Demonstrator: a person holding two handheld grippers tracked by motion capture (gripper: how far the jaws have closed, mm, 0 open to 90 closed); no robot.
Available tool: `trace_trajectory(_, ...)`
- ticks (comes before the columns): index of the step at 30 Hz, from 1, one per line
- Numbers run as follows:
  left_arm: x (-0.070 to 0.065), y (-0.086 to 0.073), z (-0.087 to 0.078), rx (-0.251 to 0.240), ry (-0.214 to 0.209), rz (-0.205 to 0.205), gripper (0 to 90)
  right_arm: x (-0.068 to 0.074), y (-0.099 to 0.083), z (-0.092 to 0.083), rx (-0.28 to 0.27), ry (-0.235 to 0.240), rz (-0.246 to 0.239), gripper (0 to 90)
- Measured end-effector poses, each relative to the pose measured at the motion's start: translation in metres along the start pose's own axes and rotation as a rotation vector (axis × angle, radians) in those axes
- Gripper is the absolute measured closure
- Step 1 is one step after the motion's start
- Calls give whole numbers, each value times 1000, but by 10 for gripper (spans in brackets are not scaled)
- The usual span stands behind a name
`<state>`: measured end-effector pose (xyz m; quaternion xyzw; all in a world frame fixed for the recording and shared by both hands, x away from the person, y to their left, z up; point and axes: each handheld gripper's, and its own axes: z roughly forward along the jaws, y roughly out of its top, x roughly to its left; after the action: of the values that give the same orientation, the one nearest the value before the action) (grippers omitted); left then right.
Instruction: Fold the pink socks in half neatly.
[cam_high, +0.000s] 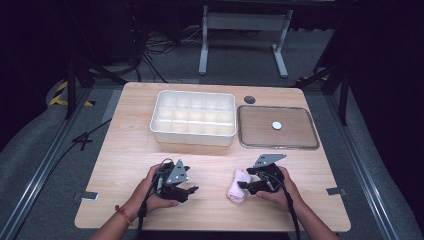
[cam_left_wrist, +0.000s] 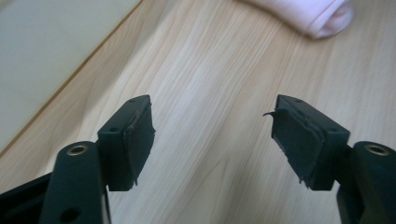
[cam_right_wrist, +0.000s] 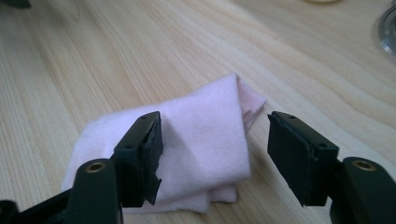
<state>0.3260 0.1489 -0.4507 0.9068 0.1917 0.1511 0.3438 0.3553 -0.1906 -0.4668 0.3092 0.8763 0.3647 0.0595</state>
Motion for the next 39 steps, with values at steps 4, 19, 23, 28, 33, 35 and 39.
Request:
trace_trajectory(4, 9, -18, -5, 38, 34, -27, 286, -4, -2, 3, 4, 44, 34, 375)
trace_trajectory(19, 33, -54, -7, 31, 23, -176, 221, -3, -1, 3, 8, 165, 26, 725)
trace_trajectory(23, 39, -57, -2, 7, 0, -224, 156, -3, -1, 0, -2, 157, 11, 750)
trace_trajectory(28, 40, -56, -1, 10, 4, -217, 148, -1, 0, -4, -24, 143, -13, 756)
trace_trajectory(33, 39, -55, 0, 24, 26, -249, 104, 1, 1, -8, -43, 126, -35, 761)
trace_trajectory(35, 39, -55, 1, 22, 25, -256, 98, 0, 2, -10, -52, 116, -43, 762)
trace_trajectory(39, 39, -55, 1, 28, 25, -259, 90, 0, 3, -16, -74, 94, -59, 762)
